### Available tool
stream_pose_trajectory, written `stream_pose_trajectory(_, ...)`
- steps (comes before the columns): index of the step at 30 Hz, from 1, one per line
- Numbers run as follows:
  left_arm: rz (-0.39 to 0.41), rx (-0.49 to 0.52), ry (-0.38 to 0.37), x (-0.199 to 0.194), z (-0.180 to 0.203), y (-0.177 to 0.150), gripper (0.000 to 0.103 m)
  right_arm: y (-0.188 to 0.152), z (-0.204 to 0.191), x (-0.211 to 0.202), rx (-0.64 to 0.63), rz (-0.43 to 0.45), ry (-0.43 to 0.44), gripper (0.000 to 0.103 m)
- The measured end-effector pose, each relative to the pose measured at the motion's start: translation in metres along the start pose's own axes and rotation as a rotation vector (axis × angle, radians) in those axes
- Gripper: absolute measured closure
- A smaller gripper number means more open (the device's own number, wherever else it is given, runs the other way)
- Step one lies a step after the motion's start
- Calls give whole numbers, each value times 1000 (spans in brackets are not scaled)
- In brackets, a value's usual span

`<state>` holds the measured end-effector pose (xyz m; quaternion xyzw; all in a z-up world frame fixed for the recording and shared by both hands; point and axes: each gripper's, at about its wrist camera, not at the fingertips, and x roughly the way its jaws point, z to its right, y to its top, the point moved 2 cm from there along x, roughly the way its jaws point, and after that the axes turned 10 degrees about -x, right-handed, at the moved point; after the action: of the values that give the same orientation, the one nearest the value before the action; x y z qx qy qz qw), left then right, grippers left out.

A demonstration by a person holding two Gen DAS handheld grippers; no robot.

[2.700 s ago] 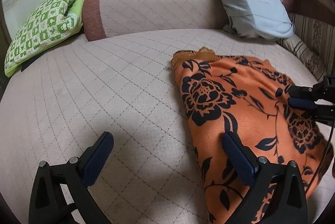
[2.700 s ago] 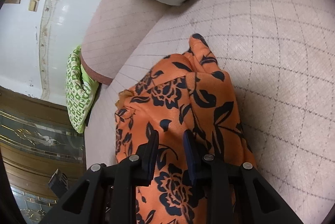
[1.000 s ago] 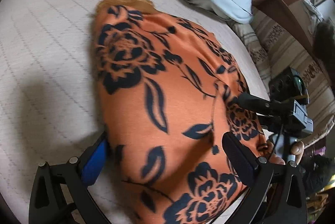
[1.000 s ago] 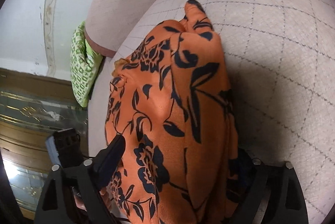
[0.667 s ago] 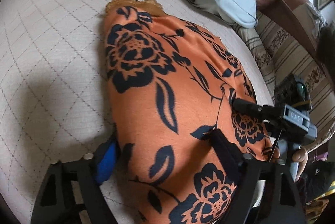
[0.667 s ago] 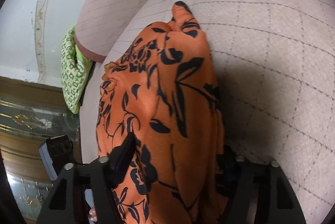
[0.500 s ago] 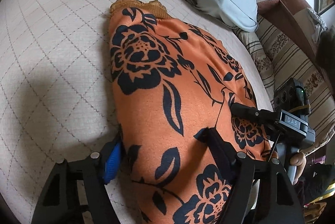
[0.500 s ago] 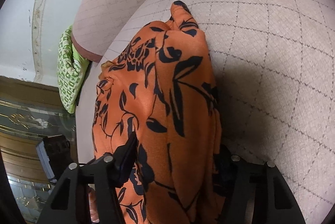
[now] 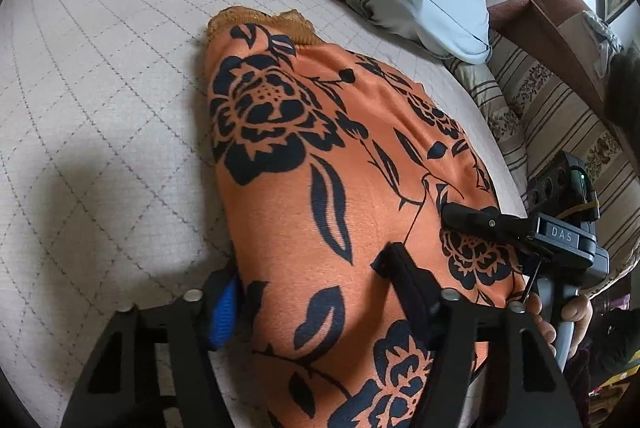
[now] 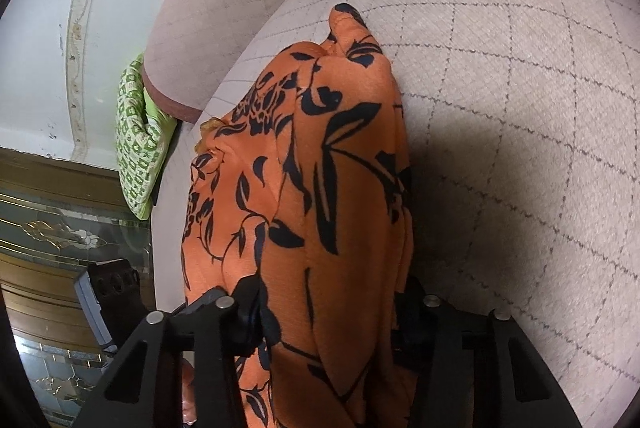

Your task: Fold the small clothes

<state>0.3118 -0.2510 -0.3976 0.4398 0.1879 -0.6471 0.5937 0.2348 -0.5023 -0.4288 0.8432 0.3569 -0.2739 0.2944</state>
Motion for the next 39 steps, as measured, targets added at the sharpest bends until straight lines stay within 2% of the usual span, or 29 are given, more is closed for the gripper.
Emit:
stream_pose_trajectory(6, 30, 37, 41, -3, 4, -3, 45, -1, -3, 0, -7, 5, -14, 54)
stream_pose_trajectory(14, 46, 74, 94, 0, 13, -4, 45, 0, -1, 4, -14, -14, -8, 53)
stream_pose_trajectory(25, 61, 113, 147, 4, 21, -6, 44, 3, 1, 7, -43, -29, 28, 47)
stream_pose_trajectory(33, 63, 112, 166, 7, 22, -5, 40, 3, -3, 8, -65, -30, 31, 38)
stream_pose_trajectory(37, 65, 109, 170, 8, 23, -5, 39, 1, -6, 9, -65, -20, 20, 39)
stream_pose_trajectory(39, 70, 114, 167, 8, 24, -5, 40, 0, -9, 9, -65, -14, -3, 44)
